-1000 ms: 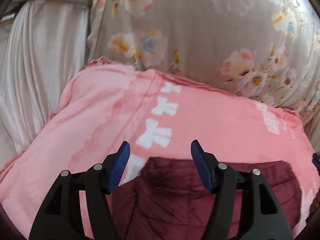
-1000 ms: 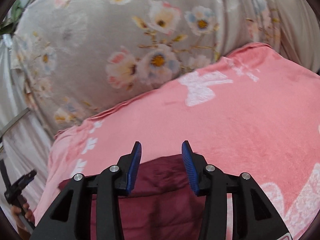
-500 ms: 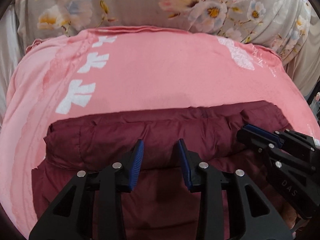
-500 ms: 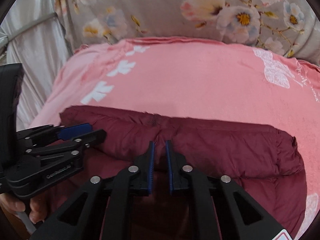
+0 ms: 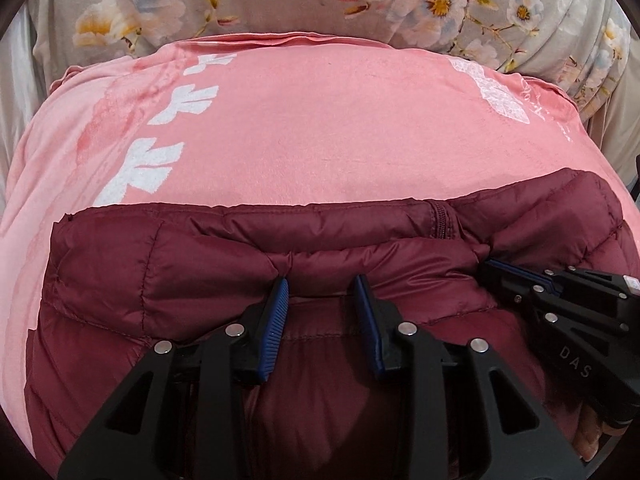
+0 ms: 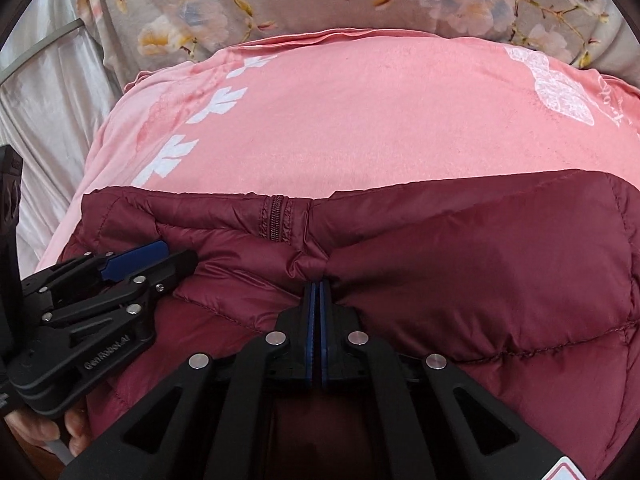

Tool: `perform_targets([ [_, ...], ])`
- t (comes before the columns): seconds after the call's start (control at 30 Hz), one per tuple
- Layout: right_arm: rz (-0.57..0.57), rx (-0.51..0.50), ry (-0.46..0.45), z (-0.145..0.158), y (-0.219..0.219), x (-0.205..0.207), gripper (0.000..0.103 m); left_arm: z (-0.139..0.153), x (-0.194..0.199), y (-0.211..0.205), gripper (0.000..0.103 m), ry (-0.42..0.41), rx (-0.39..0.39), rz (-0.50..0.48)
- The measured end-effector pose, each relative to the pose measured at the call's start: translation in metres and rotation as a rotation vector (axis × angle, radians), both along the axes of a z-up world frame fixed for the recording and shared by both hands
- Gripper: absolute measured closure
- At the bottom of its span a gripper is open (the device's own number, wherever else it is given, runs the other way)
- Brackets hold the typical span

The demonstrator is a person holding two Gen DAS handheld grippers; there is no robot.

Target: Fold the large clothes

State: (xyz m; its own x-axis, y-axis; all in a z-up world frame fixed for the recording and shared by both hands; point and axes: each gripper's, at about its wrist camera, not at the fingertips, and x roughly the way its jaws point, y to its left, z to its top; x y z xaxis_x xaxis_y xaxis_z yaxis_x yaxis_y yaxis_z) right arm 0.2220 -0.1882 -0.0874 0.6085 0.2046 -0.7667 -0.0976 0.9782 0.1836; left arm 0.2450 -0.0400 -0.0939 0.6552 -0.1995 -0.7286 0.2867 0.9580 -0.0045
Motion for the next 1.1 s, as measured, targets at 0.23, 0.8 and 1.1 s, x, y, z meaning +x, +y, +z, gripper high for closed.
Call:
perform_targets([
  [0.23,-0.209,0.048,-0.215,0.07,-0.083,-0.04,0.07,0.046,-0.002,0.086,0.061,-0.068,-0.247,0.121],
  [0.8,-0.422,0.038,-0.034,0.008,-0.166,-0.025,0.103,-0.007,0.057,0.16,0.07,0.098,-0.213,0.404],
  [1.1,-0.422,-0.017,-0.024,-0.003,-0.161,-0.023,0.103,-0.015,0.056,0.15,0.069,0.038,-0.117,0.403],
])
